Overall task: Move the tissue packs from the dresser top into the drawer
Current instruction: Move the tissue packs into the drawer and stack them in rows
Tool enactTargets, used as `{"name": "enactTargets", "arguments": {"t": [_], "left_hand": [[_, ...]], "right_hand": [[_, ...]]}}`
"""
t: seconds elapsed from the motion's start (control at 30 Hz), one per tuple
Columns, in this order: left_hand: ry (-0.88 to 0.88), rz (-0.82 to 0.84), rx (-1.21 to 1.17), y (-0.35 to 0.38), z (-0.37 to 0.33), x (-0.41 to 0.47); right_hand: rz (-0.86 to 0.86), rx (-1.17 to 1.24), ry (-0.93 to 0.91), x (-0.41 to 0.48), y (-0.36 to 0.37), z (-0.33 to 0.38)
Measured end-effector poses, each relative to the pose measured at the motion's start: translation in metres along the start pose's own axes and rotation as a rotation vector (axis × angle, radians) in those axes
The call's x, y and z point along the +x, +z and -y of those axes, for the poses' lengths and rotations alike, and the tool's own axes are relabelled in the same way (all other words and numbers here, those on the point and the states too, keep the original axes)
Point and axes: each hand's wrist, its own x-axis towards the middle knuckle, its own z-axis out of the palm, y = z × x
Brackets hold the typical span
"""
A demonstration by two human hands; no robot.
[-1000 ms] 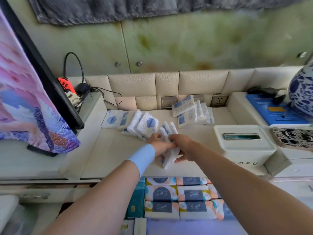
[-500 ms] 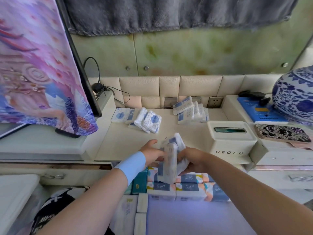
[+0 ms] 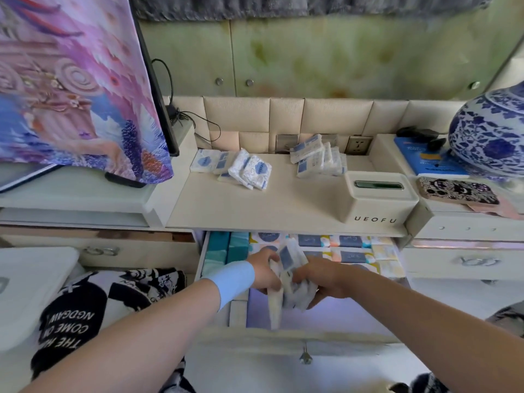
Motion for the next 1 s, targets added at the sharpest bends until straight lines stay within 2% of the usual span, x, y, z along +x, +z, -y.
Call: {"name": "enactTargets", "arguments": {"t": [0.07, 0.3, 0.4, 0.47, 0.57, 0.67, 0.73, 0.8, 0.87, 0.9, 1.0], "left_hand": [[-0.038, -0.013, 0.115, 0.0, 0.006, 0.002], [-0.143, 0.009, 0.223, -0.002, 0.017, 0.01], [-0.124, 0.023, 0.504, 0.001, 0.023, 0.016], [-0.085, 0.026, 0.674, 0.002, 0.027, 0.019], [0.038, -0.058, 0.856, -0.002, 0.027, 0.02], [0.089, -0.172, 1.013, -0.013, 0.028, 0.028], [0.103, -0.261, 0.855, -0.022, 0.024, 0.032], [0.076, -0.299, 0.297, -0.026, 0.013, 0.032], [0.005, -0.142, -0.348, -0.028, 0.0, 0.029], [-0.008, -0.058, -0.533, -0.028, -0.003, 0.028], [-0.012, -0.018, -0.698, -0.025, 0.003, 0.033]], "right_hand": [[0.001, -0.019, 0.029, 0.004, 0.001, -0.007], [-0.022, -0.166, 0.074, 0.011, -0.008, -0.014], [-0.062, -0.17, 0.067, 0.017, -0.012, -0.007], [-0.149, -0.191, -0.003, 0.018, -0.013, 0.002], [-0.364, -0.484, -0.231, 0.02, -0.015, 0.013], [-0.537, -0.703, -0.471, 0.023, -0.014, 0.011], [-0.58, -0.816, -0.563, 0.03, -0.01, 0.004], [-0.606, -0.824, -0.581, 0.037, -0.005, 0.0], [-0.645, -0.786, -0.602, 0.043, -0.002, -0.003], [-0.64, -0.772, -0.622, 0.046, -0.002, -0.003], [-0.505, -0.641, -0.599, 0.047, -0.001, -0.001]]}}
